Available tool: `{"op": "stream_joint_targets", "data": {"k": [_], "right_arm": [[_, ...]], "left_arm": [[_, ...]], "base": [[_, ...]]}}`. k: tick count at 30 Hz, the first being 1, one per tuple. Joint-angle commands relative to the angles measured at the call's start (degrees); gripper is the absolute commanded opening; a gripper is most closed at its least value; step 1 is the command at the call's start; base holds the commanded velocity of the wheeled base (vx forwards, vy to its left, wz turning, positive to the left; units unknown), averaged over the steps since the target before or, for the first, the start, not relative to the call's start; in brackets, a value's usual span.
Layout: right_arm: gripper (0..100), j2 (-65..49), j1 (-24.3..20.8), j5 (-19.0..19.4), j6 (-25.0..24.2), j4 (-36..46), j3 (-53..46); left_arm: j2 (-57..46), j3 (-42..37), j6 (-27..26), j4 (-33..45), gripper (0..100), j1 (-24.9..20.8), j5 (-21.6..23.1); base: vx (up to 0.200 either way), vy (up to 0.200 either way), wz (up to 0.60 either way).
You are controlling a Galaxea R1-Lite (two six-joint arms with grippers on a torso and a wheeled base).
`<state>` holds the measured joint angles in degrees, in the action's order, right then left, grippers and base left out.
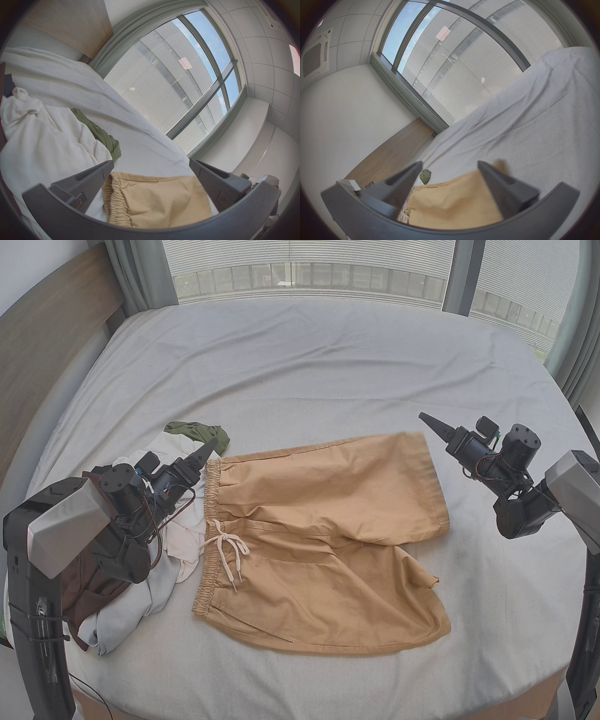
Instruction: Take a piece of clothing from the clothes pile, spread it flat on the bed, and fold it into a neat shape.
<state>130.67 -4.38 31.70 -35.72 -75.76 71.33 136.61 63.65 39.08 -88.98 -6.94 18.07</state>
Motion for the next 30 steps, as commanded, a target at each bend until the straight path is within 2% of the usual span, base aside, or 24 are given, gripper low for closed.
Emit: {"op": "stream_joint_targets", "data": {"k": [1, 3, 8, 13, 16, 19, 20, 22, 24, 30], "right_arm": [[100, -3.23, -0.02, 0.03, 5.66, -0.70, -8.13], [100, -5.87, -0.11, 0.03, 8.65, -0.17, -13.32], [100, -13.69, -0.55, 0.03, 9.88, 2.38, -25.36], [100, -19.67, -0.55, -0.05, 10.14, 10.73, -34.59], [100, -20.19, -0.11, 0.03, 11.46, 14.24, -36.52], [100, -20.63, -0.28, -0.23, 11.99, 18.11, -38.02], [100, -20.72, -0.63, -2.08, 11.90, 19.25, -38.98], [100, -20.37, -0.98, -4.98, 11.90, 19.34, -39.95], [100, -20.28, -1.60, -6.21, 11.90, 19.43, -41.00], [100, -18.08, -3.18, -6.91, 11.28, 19.69, -41.97]], "left_arm": [[-1.08, -1.86, -0.32, -0.14, 100, 0.17, -0.84], [-3.28, -4.15, -0.24, -0.14, 100, 0.70, -0.58], [-8.38, -10.39, -0.50, -0.14, 100, 0.96, 1.18], [-13.74, -20.23, -0.67, -0.14, 100, 1.14, 9.09], [-15.06, -24.27, -1.64, -0.14, 100, 1.05, 11.64], [-15.23, -26.91, -4.89, -0.14, 100, 0.96, 13.93], [-14.97, -28.05, -7.00, -0.14, 100, 0.87, 14.98], [-14.70, -29.02, -8.94, -0.14, 100, 0.70, 15.42], [-14.62, -29.63, -10.08, -0.05, 100, 0.43, 15.51], [-15.06, -29.72, -10.34, -0.05, 100, 0.17, 15.51]], "base": [[0.000, 0.000, 0.00], [0.000, 0.000, 0.00], [0.000, 0.000, 0.00], [0.000, 0.000, 0.00], [0.000, 0.000, 0.00], [0.000, 0.000, 0.00], [0.000, 0.000, 0.00], [0.000, 0.000, 0.00], [0.000, 0.000, 0.00], [0.000, 0.000, 0.00]]}}
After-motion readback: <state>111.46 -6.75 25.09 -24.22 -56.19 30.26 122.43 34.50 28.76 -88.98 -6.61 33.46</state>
